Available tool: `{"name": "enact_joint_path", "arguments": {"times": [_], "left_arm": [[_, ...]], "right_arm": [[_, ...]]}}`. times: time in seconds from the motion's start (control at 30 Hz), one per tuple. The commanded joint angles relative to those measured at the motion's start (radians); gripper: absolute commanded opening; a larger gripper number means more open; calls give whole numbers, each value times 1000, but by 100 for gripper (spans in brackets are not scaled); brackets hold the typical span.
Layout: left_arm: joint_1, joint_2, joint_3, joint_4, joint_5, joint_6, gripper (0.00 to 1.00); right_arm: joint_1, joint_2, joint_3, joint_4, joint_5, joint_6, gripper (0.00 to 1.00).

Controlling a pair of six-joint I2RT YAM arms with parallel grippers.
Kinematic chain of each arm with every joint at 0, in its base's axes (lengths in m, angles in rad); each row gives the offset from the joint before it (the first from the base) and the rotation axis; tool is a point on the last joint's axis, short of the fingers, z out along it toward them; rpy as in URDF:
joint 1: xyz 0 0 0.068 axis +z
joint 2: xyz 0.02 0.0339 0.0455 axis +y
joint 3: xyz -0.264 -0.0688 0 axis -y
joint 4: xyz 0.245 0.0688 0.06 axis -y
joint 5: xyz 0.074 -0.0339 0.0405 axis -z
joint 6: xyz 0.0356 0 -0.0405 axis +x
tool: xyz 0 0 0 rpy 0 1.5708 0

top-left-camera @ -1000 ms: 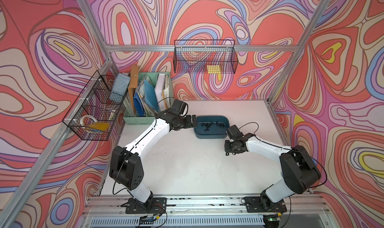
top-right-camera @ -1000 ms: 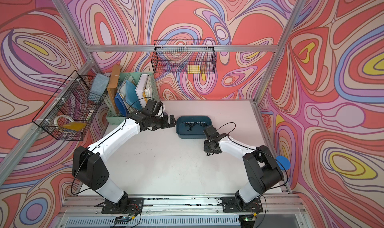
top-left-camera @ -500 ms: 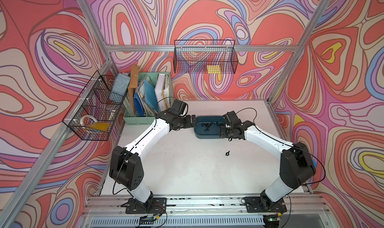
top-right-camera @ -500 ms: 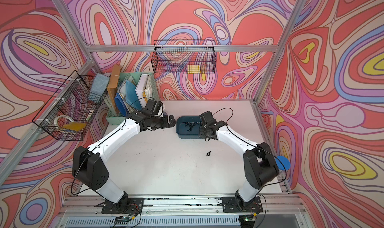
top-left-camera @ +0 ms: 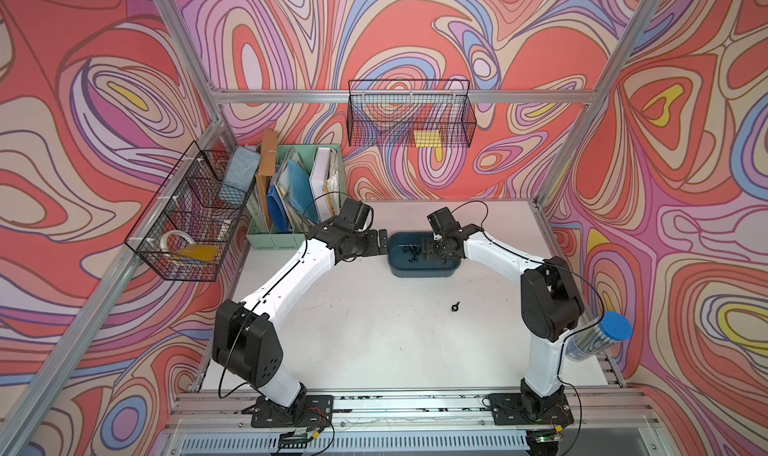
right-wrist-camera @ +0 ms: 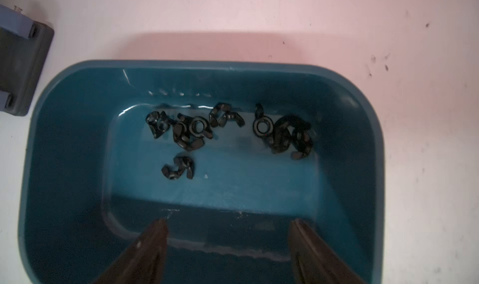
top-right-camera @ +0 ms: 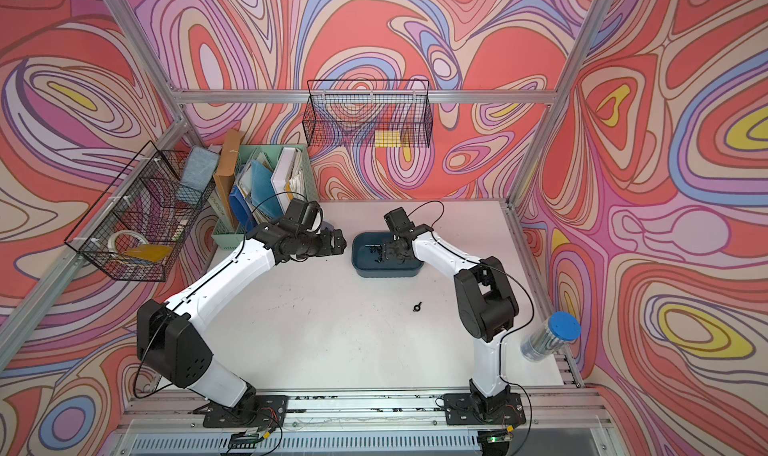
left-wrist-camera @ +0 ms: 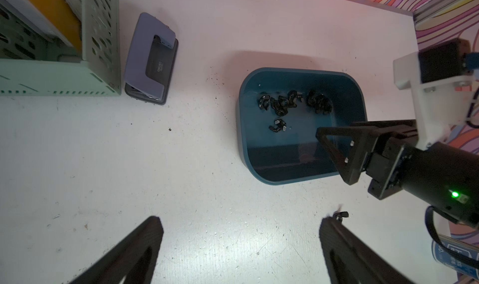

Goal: Take out the wing nut from the storage box
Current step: Pick up the wing nut from the storage box.

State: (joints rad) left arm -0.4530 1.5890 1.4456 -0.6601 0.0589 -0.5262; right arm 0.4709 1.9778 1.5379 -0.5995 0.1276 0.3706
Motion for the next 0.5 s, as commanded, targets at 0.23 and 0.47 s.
{"name": "enact_joint_path", "arguments": {"times": [0.23, 0.47], "left_arm": [[-4, -71, -57, -22, -111, 20, 99], [-4, -75, -54, -23, -133, 28, 99]], "right_arm": [[-5, 152, 165, -12, 27, -48, 63], [-48, 211, 201, -8, 7, -52, 49]]}}
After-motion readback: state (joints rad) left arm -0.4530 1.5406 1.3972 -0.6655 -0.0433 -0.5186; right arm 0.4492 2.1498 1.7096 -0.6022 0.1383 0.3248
